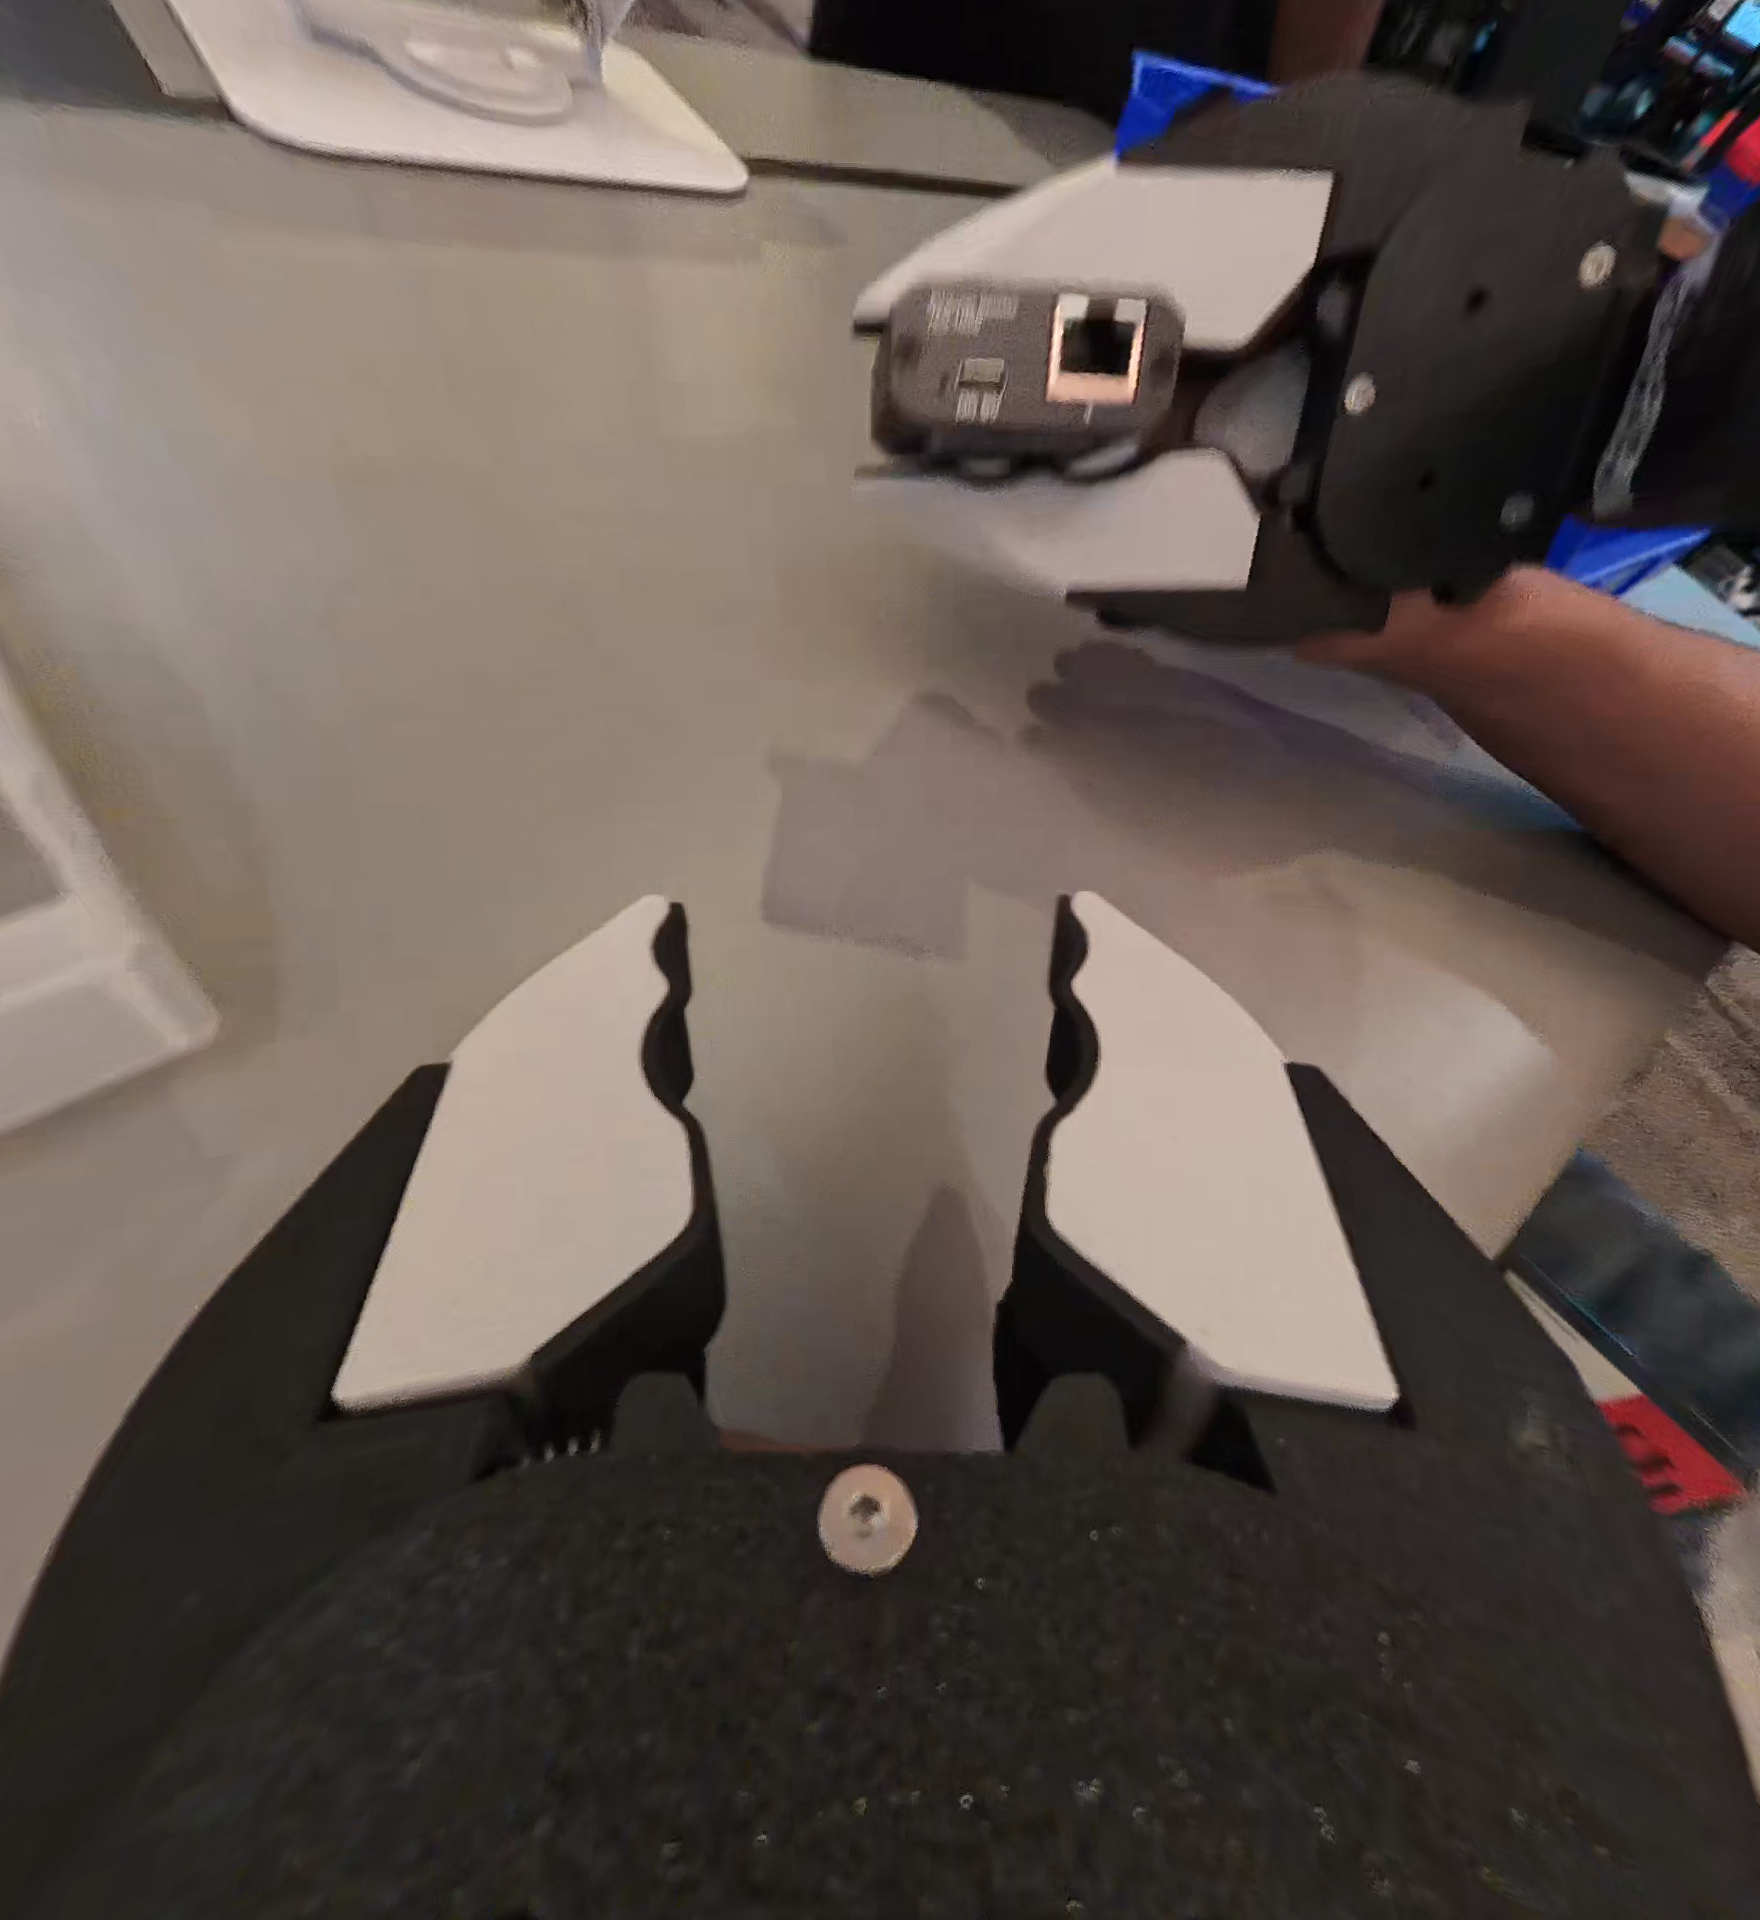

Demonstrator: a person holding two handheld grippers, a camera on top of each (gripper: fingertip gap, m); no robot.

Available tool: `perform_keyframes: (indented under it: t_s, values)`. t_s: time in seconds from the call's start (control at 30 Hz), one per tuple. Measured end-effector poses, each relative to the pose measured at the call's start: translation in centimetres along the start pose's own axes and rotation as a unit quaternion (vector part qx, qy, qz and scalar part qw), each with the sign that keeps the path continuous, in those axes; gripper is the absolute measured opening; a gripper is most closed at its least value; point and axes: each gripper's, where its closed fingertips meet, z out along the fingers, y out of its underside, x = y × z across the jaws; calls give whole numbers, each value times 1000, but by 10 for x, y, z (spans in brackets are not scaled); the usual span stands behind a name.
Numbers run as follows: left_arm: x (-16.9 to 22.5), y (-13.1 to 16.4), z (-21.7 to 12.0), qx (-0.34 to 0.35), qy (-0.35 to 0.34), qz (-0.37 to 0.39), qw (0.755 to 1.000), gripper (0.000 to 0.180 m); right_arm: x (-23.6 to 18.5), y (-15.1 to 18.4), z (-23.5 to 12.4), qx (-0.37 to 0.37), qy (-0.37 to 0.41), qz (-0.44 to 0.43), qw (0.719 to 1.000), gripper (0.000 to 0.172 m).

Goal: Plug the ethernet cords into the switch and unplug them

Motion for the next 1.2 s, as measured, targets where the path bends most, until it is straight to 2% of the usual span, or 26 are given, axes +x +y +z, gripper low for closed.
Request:
perform_keyframes:
  t_s: [0.1, 0.13, 0.27, 0.37, 0.43, 0.67, 0.8, 0.9, 1.0, 1.2]
  values:
    - [12, -21, 23, -9, -13, 52, 999, 88, -10, -4, -1, -2, -14, -12, 1000, 25]
    - [16, -28, 32, -11, -18, 70, 997, 90, -13, -6, -2, 5, -19, -4, 1000, 25]
    - [39, -47, 60, -19, 21, 76, 997, 84, -23, -16, -9, 28, -41, 5, 999, 25]
    - [44, -48, 68, -25, 33, 69, 997, 77, -29, -13, -11, 27, -47, -5, 999, 24]
    - [42, -49, 69, -25, 29, 56, 998, 64, -30, -9, -13, 25, -50, -2, 998, 23]
    - [40, -46, 62, -38, 37, 64, 997, 64, -35, -19, -13, 64, -57, 14, 996, 25]
    - [40, -44, 60, -39, 44, 61, 996, 64, -34, -21, -12, 73, -20, -18, 997, 27]
    - [46, -43, 59, -37, 61, 61, 996, 64, -39, -18, -10, 58, -45, -9, 997, 29]
    - [43, -40, 60, -48, 43, 78, 995, 64, -41, -15, -8, 54, -65, 5, 996, 34]
    - [46, -41, 62, -43, 63, 52, 996, 64, -43, -15, -10, 58, -68, 3, 996, 27]
